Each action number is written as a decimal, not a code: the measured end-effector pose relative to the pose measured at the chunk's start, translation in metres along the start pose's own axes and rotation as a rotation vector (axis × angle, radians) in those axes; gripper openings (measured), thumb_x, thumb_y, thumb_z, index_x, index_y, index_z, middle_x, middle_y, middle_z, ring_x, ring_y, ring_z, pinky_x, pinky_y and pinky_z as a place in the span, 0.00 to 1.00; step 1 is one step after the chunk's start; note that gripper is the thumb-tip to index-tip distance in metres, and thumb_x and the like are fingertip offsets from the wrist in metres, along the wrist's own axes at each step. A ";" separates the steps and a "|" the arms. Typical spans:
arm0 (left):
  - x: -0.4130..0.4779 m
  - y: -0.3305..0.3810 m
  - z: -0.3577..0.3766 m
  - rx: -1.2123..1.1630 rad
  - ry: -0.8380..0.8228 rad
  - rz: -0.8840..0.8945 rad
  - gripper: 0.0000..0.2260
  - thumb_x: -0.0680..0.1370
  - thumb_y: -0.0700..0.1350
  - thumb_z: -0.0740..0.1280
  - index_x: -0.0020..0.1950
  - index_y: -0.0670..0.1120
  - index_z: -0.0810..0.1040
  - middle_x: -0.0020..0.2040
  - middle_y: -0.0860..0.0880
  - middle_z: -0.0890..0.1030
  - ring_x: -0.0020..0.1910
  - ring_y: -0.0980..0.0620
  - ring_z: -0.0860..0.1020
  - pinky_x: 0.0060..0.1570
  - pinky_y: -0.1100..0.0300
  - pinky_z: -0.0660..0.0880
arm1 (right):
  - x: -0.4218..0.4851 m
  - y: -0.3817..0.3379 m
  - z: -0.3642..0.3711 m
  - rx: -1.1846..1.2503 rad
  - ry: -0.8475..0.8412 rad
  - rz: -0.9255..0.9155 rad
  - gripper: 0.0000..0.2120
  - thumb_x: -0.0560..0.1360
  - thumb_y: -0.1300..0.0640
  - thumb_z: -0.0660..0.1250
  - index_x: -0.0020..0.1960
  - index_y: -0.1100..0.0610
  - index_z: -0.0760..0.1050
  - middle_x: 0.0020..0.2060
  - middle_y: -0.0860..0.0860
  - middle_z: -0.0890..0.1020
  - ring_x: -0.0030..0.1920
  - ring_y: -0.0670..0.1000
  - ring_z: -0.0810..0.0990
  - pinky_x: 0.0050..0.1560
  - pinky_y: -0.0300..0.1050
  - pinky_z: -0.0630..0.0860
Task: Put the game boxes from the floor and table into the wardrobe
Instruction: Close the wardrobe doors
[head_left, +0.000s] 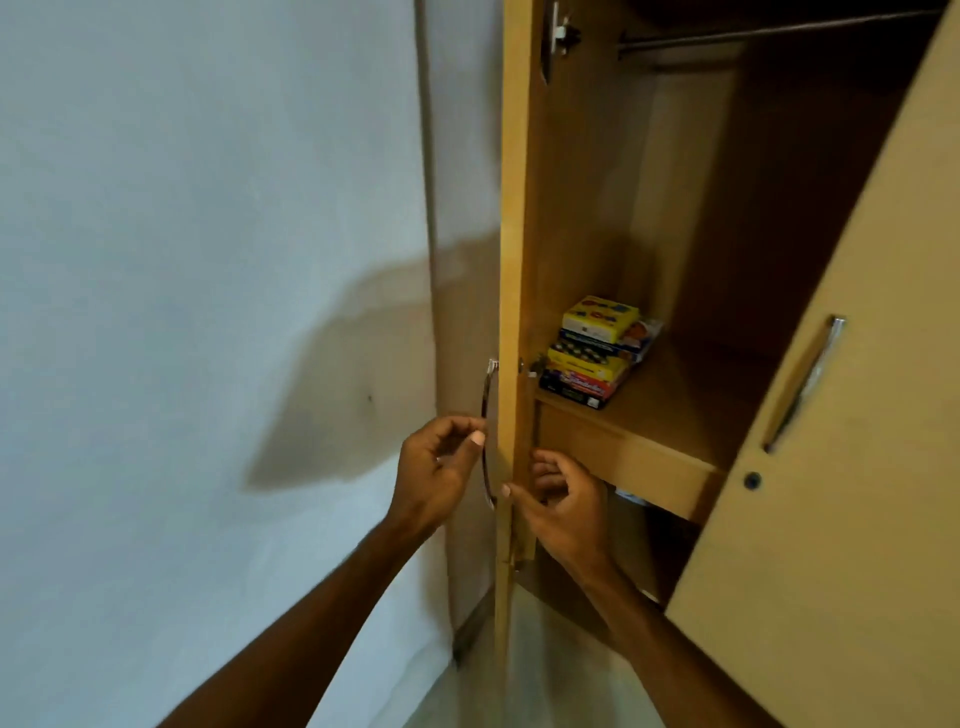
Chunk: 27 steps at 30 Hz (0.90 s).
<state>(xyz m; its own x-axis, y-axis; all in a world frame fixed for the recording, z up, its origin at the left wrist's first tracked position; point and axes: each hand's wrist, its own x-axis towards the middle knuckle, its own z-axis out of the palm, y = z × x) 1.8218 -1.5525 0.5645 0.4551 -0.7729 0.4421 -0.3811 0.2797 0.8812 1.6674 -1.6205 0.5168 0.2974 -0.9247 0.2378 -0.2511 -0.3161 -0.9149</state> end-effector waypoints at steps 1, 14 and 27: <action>0.005 0.002 0.016 0.014 -0.001 -0.004 0.09 0.78 0.41 0.69 0.58 0.47 0.80 0.51 0.52 0.83 0.50 0.54 0.81 0.50 0.60 0.81 | -0.001 0.002 -0.014 -0.039 0.041 0.017 0.27 0.65 0.44 0.78 0.61 0.47 0.76 0.52 0.41 0.81 0.51 0.42 0.80 0.47 0.40 0.80; 0.044 0.017 0.160 -0.080 -0.356 0.021 0.09 0.76 0.38 0.71 0.55 0.47 0.82 0.46 0.52 0.84 0.47 0.52 0.83 0.50 0.50 0.82 | 0.021 0.034 -0.125 -0.486 0.452 0.018 0.22 0.69 0.43 0.74 0.59 0.51 0.79 0.50 0.46 0.84 0.48 0.46 0.81 0.45 0.39 0.77; 0.109 0.006 0.304 -0.113 -0.420 -0.008 0.03 0.76 0.40 0.71 0.49 0.46 0.82 0.38 0.55 0.82 0.36 0.63 0.79 0.42 0.60 0.80 | 0.115 0.085 -0.225 -0.913 0.673 -0.062 0.41 0.68 0.36 0.70 0.73 0.56 0.64 0.71 0.57 0.69 0.71 0.59 0.67 0.65 0.58 0.70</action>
<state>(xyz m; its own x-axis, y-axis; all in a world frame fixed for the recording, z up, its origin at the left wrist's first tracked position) 1.6243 -1.8078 0.5672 0.0820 -0.9332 0.3499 -0.2776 0.3158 0.9073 1.4734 -1.8020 0.5395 -0.1538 -0.7413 0.6534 -0.9126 -0.1470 -0.3816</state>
